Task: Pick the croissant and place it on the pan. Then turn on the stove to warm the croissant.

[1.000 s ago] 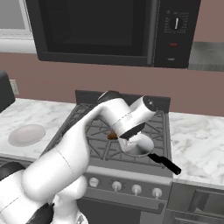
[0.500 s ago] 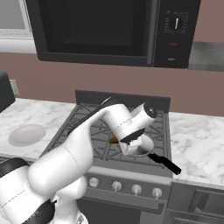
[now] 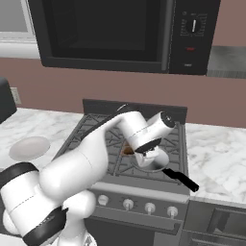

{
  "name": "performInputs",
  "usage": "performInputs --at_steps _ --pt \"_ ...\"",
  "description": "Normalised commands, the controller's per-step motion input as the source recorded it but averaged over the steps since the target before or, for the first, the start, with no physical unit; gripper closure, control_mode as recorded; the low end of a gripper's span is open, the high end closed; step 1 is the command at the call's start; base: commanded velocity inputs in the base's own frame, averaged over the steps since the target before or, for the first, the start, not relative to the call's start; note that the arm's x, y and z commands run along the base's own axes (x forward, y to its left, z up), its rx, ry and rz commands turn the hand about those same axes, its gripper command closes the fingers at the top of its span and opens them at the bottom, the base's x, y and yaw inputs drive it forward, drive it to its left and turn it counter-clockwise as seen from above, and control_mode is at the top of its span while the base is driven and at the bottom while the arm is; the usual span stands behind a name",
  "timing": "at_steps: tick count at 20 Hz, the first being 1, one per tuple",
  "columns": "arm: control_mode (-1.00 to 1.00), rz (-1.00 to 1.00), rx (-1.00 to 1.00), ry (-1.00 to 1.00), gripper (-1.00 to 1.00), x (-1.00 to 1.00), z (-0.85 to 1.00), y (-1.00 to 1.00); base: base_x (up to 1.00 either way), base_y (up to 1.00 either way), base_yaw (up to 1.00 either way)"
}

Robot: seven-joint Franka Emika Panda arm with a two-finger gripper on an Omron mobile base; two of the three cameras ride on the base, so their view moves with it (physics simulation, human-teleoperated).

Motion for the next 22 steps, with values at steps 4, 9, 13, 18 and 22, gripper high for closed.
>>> performInputs --at_steps 4,9,13,18,22 --pt "-1.00 0.00 0.00 0.00 1.00 0.08 -0.05 -0.19 0.00 0.00 0.00" --pt "-1.00 0.00 0.00 0.00 1.00 0.12 -0.09 -0.06 0.00 0.00 0.00" --pt "-1.00 0.00 0.00 0.01 1.00 0.18 -0.12 0.00 0.00 0.00 0.00" --pt "-1.00 0.00 0.00 0.01 1.00 0.18 -0.20 0.00 0.00 0.00 0.00" --pt "-1.00 0.00 0.00 0.02 1.00 0.13 -0.27 -0.02 0.00 0.00 0.00"
